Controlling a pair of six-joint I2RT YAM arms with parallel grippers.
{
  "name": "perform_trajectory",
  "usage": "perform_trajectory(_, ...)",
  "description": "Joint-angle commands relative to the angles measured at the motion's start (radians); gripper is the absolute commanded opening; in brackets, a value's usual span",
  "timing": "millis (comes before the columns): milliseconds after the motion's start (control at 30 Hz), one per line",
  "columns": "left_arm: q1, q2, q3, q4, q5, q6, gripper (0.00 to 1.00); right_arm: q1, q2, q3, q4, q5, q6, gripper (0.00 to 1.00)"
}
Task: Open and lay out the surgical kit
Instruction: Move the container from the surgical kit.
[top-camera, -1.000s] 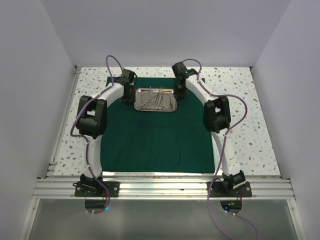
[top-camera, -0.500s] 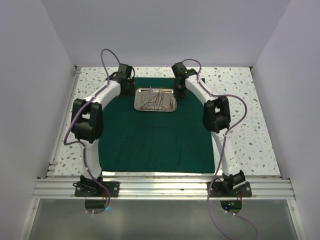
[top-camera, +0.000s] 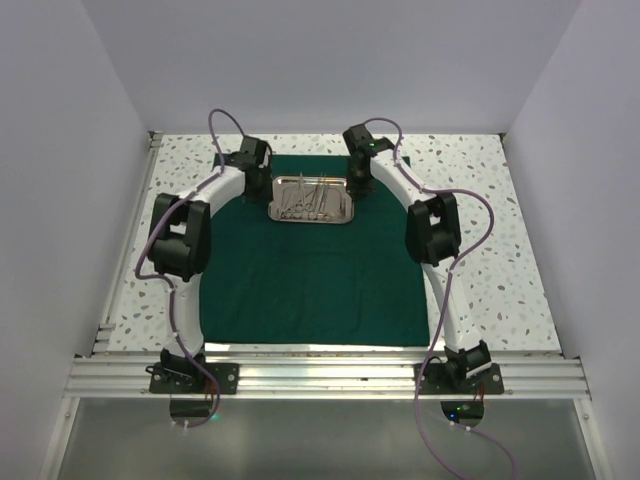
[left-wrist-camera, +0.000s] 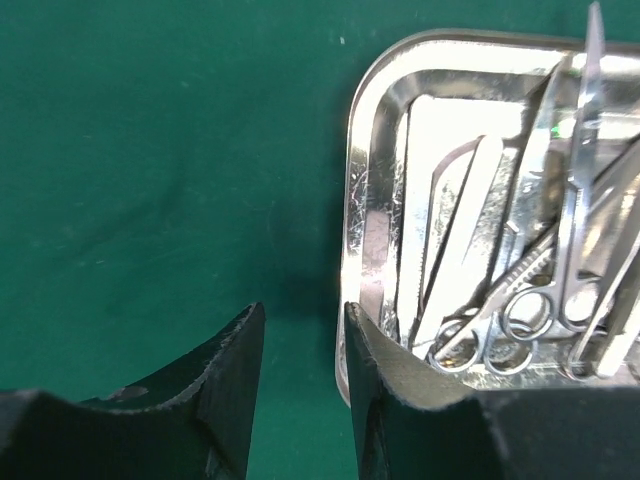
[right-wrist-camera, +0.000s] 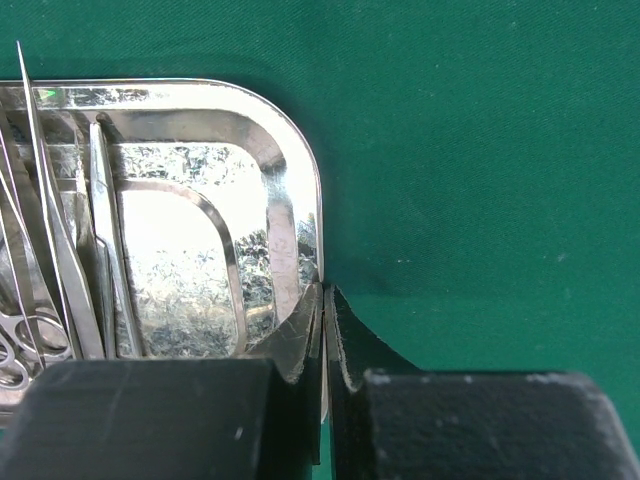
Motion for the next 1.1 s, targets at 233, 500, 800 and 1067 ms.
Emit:
perform_trajectory(233, 0.01, 0.037, -0.012, 0.051, 0.058, -0.012, 0.32, -0.007, 0.034, -0.042, -0.045, 0.037, -0.031, 0.0)
perform_trajectory(500, 0.001, -0.021, -0.101, 0.074, 0.073, -0.012, 0.0, -0.006, -0.021, -0.154, -0.008, 0.025, -0.028, 0.0)
perform_trajectory(800, -0.028, -0.155, -0.242, 0.096, 0.071, -0.012, 0.0, 0.006, -0.184, -0.361, 0.009, 0.011, -0.022, 0.0)
perform_trajectory(1067, -0.036, -0.34, -0.443, 0.094, 0.073, -0.029, 0.0, 0.034, -0.359, -0.551, 0.019, -0.004, 0.005, 0.0)
